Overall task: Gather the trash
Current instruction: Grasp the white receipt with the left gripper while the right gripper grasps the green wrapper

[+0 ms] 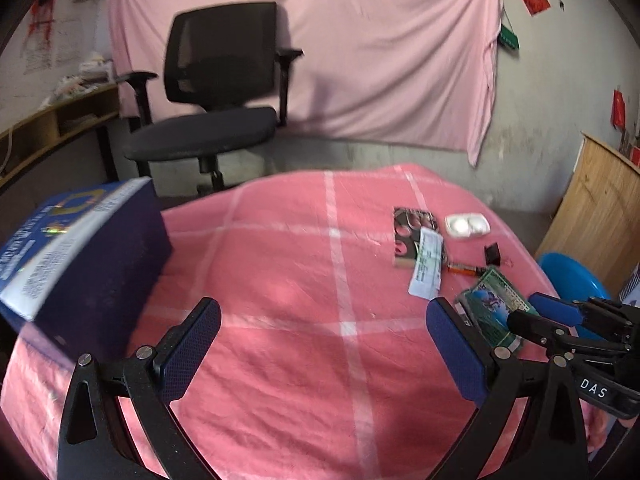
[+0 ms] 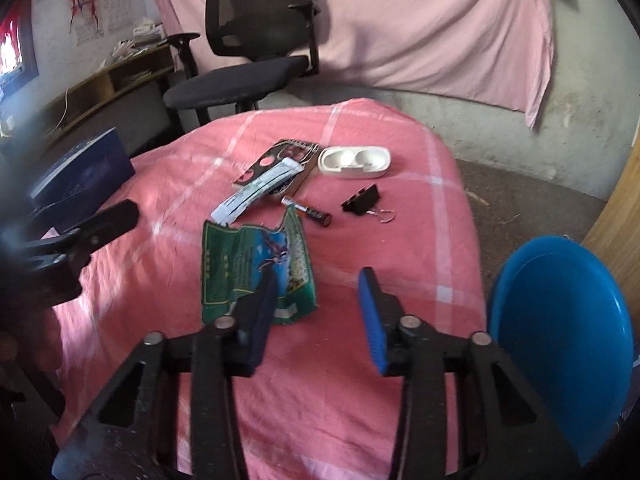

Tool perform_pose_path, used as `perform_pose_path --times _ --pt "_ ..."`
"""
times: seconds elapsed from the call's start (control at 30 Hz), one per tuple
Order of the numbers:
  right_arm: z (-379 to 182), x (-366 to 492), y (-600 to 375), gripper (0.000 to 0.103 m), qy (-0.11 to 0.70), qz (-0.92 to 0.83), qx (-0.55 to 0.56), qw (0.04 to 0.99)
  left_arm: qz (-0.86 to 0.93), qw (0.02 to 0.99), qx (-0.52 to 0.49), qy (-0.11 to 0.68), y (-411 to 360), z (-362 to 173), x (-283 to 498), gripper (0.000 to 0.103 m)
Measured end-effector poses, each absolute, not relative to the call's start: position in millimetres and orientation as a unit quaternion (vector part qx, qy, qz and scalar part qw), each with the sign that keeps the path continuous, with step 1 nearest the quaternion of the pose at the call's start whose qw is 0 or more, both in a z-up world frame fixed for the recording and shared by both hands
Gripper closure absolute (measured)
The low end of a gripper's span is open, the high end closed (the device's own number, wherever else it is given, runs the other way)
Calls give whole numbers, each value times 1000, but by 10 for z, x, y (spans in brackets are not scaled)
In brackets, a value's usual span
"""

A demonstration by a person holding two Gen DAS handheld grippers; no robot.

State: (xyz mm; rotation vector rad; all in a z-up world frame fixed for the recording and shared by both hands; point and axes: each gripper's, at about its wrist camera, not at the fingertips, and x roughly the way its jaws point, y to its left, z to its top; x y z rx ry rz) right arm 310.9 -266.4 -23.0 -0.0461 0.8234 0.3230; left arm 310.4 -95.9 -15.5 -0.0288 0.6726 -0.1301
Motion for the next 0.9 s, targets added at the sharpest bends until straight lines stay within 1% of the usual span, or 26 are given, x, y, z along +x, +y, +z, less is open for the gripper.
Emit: perform_pose_path --times 0.03,0.07,0.1,0.13,0.17,0.2,0.23,0.3,0.5,0.57,0.63,0.73,0.77,0.8,0.83,0.87,0.9 --pt "-239 3110 -2675 68 401 161 -18 902 -72 938 -14 339 -979 -178 3148 3" --pt "-249 3111 -2695 76 403 170 -10 899 -76 936 -13 344 -990 -186 3161 7" --pt "-252 3111 -2711 78 404 175 -4 898 -80 933 -10 350 -1005 -203 3191 10" --pt "-249 3106 -2730 83 403 177 1 898 -87 930 -7 357 -1030 -225 3229 11" --pt "-243 3086 -2755 86 400 181 7 898 -92 928 -6 362 -1039 -234 3244 15" --pt "-226 3077 -2772 87 398 183 11 899 -97 925 -3 368 -1064 -258 3277 20" --pt "-214 3065 -2780 89 395 182 13 900 -103 921 -2 375 -1092 -284 3311 23" --pt "-189 3046 -2809 89 389 174 16 904 -116 916 1 385 -1154 -328 3359 29" --pt "-147 3070 -2989 89 384 135 44 912 -141 909 25 392 -1366 -372 3491 31" --pt "-141 3081 -3044 89 384 128 54 913 -144 907 31 394 -1429 -376 3546 37" --pt "-142 3089 -3066 89 384 127 59 913 -145 905 38 398 -1492 -389 3620 41" --pt "-139 3085 -3063 89 384 128 58 913 -147 903 48 401 -1567 -410 3697 54" --pt "-139 3083 -3062 89 384 128 57 913 -147 902 52 402 -1588 -413 3705 60" --pt "-142 3083 -3069 89 384 129 58 912 -148 902 57 402 -1617 -416 3714 65" --pt "-141 3083 -3075 89 384 130 61 912 -153 901 64 401 -1647 -415 3712 77" --pt "-145 3080 -3084 89 385 131 62 912 -156 901 70 399 -1676 -413 3694 84" --pt "-144 3075 -3087 89 385 134 62 911 -155 902 77 395 -1701 -411 3673 84"
